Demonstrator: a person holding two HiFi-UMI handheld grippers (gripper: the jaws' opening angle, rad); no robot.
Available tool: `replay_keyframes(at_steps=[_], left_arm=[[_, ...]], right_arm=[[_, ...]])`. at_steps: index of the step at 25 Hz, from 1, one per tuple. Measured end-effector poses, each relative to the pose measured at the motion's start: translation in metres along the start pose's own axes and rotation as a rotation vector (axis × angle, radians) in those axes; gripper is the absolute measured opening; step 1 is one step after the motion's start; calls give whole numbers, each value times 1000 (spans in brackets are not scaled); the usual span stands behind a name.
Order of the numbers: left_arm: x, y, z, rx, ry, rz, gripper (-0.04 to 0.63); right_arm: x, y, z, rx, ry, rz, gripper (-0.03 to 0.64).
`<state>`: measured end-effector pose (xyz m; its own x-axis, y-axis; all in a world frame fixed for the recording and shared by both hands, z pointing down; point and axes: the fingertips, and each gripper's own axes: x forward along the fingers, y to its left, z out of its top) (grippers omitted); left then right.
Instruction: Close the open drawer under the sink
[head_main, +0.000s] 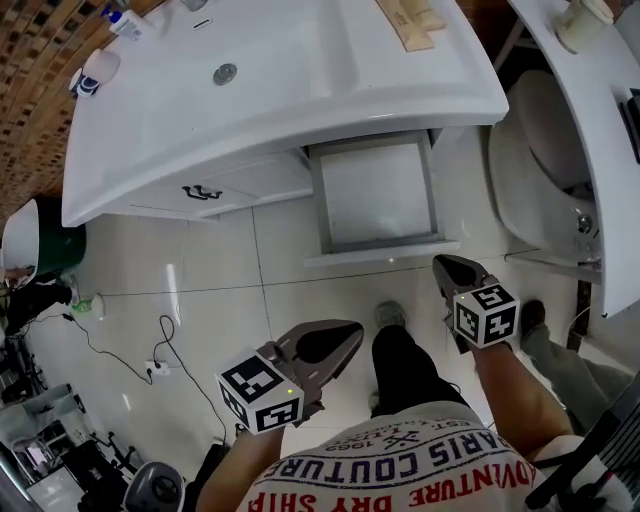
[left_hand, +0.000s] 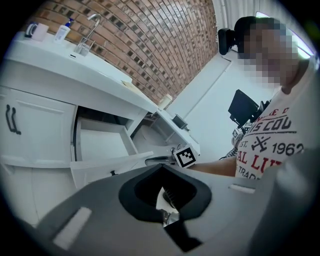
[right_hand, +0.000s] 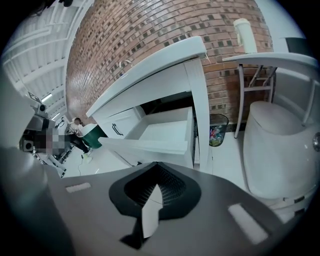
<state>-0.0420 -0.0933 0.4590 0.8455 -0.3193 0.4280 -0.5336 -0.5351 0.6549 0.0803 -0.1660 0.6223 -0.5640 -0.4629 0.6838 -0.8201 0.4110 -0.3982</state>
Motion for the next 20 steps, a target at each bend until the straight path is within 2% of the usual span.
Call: replay_keyframes(at_steps=[8,20], left_arm=[[10,22,25,-14,-13,10,-17],[12,45,43,-45,-27,40,-17]], right_arm=[[14,-9,14,27,8,4,8],[58,-37,85,43,-23,23,8]])
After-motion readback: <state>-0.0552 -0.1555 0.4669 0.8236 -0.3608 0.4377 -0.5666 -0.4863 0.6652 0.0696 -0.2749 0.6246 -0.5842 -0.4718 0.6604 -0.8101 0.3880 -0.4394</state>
